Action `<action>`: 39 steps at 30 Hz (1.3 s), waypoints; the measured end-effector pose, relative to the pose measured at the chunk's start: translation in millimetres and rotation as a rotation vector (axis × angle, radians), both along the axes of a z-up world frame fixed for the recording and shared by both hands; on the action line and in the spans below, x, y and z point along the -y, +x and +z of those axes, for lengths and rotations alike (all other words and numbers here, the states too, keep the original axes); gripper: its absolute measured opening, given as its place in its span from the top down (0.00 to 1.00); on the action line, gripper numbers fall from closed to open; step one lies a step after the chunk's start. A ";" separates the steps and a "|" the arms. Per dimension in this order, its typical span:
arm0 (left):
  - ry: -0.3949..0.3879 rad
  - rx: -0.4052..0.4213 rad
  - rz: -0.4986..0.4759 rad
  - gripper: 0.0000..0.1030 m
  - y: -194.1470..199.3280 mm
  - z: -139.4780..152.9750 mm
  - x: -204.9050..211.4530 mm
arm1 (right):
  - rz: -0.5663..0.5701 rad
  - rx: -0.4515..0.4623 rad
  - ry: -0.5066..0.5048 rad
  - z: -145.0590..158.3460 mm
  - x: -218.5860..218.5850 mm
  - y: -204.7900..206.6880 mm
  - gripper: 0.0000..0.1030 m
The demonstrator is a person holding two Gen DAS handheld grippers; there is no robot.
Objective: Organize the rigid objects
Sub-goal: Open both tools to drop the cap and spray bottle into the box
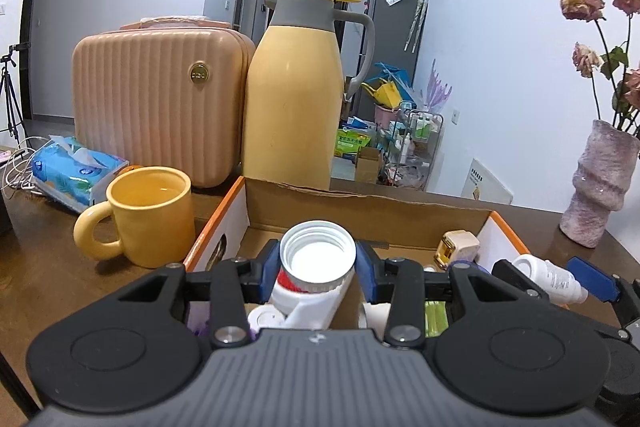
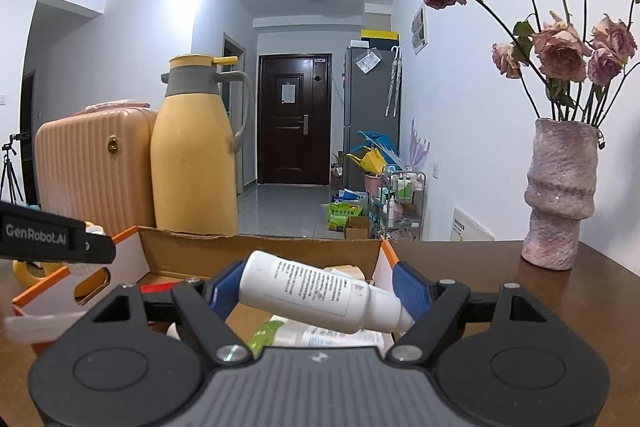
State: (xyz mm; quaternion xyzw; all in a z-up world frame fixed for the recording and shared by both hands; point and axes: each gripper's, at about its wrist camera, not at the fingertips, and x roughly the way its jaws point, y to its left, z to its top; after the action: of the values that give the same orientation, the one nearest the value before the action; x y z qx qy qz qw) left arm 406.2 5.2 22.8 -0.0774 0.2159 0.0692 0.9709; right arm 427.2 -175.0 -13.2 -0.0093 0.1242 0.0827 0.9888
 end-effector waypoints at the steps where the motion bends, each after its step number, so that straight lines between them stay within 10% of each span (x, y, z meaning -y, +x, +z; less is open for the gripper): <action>1: 0.002 0.000 0.002 0.61 3.3 -0.2 -0.5 | 0.000 0.002 0.000 0.0 -0.2 3.9 0.23; 31: 0.047 -0.029 -0.014 0.60 52.2 -6.3 -4.1 | 0.048 -0.042 -0.033 1.9 -6.2 64.6 0.23; 35: 0.044 -0.023 -0.006 0.31 49.5 -5.1 -5.2 | 0.047 -0.051 -0.032 2.6 -5.4 64.5 0.00; 37: 0.058 -0.003 0.021 0.01 46.0 -2.8 -5.7 | 0.028 -0.029 -0.020 4.4 -3.2 62.2 0.00; 39: 0.079 0.029 0.045 0.00 41.6 -0.5 -4.7 | 0.027 -0.039 -0.007 5.3 -0.9 62.5 0.00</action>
State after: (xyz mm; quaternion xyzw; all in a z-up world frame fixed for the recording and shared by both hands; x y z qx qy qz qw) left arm 447.8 9.8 22.3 -0.0451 0.1972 0.0984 0.9744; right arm 489.7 -174.1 -7.9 -0.0127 0.1433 0.0958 0.9849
